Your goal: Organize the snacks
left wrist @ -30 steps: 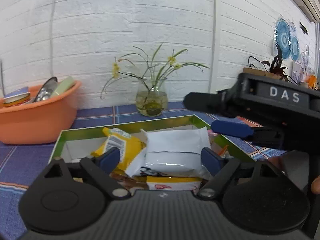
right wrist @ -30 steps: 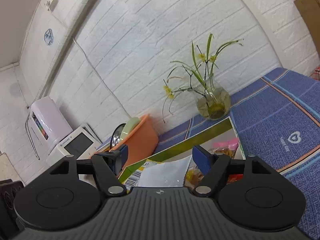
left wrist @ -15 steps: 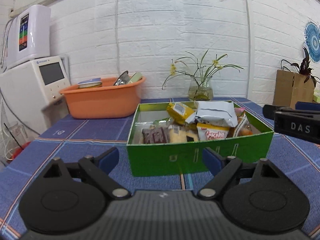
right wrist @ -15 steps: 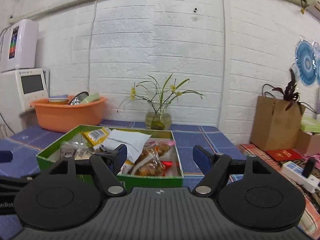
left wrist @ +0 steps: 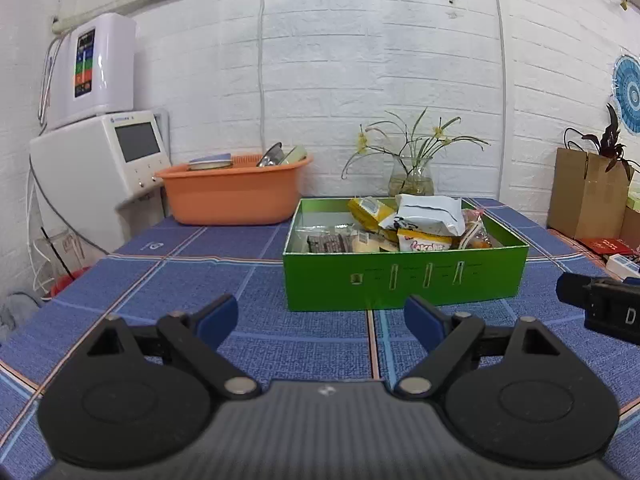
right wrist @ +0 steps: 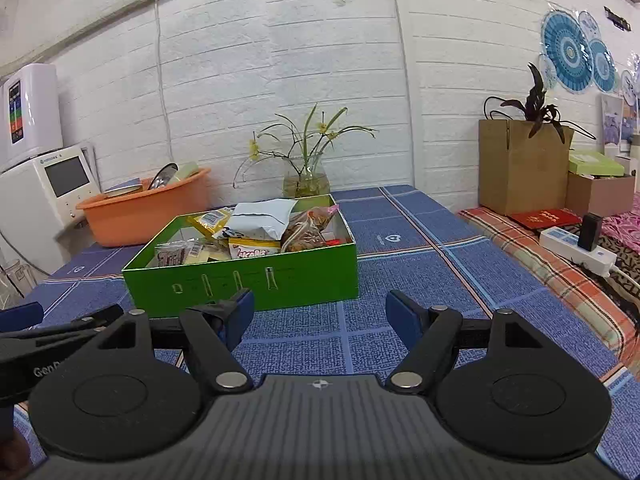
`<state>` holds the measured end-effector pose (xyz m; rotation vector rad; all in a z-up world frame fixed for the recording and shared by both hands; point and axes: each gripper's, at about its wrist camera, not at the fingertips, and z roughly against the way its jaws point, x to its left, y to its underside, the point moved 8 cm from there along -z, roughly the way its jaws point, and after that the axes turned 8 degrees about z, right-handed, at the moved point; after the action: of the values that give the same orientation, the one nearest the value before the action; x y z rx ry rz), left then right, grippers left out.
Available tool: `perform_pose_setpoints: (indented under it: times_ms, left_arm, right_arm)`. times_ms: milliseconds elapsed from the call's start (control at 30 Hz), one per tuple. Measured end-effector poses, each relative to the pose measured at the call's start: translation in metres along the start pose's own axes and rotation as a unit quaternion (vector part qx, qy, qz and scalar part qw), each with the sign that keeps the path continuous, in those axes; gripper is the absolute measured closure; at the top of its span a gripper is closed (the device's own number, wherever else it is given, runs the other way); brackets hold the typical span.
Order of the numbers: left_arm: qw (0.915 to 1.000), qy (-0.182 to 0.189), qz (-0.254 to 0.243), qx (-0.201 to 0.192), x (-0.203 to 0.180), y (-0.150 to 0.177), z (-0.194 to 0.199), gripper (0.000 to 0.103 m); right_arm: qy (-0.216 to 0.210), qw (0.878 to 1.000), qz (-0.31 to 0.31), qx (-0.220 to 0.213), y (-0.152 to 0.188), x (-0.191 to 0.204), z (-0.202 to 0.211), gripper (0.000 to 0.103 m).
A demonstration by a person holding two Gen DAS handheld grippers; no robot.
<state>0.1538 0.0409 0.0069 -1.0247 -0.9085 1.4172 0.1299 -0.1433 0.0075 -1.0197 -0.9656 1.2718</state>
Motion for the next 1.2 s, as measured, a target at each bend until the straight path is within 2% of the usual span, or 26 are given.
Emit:
perform_pose_setpoints:
  times_ms: [100,267,500,667,833,967,1033,1200]
  left_arm:
    - [0.9998,0.004,-0.014,0.016,-0.005,0.012,0.002,0.016]
    - [0.9988,0.012,-0.007,0.047,-0.006,0.026,0.001,0.016]
    - [0.9988,0.007,-0.01,0.047,-0.003,0.028,0.003,0.016]
    - [0.9981,0.032,0.0,0.053,-0.004,0.032,0.004,0.016]
    - [0.9983,0.048,0.003,0.034,-0.004,0.03,0.01,0.016]
    - [0.9988,0.04,-0.015,0.026,-0.008,0.032,0.01,0.016]
    - [0.9989,0.027,-0.023,0.029,-0.009,0.034,0.009,0.016]
    - [0.9976,0.038,-0.014,0.056,-0.011,0.039,0.004,0.016]
  right_arm:
    - [0.0,1.0,0.003,-0.005,0.003,0.003,0.005,0.0]
    - [0.012,1.0,0.019,-0.003,0.012,0.006,0.01,0.0]
    - [0.018,1.0,0.023,0.0,0.018,0.006,0.013,0.0]
    - [0.017,1.0,0.025,-0.001,0.019,0.008,0.014,0.0]
    - [0.017,1.0,0.024,0.0,0.02,0.008,0.015,0.0]
    - [0.016,1.0,0.023,0.001,0.021,0.007,0.014,0.0]
    - [0.016,1.0,0.023,0.002,0.022,0.008,0.014,0.0]
    - [0.014,1.0,0.018,0.007,0.025,0.006,0.012,0.0]
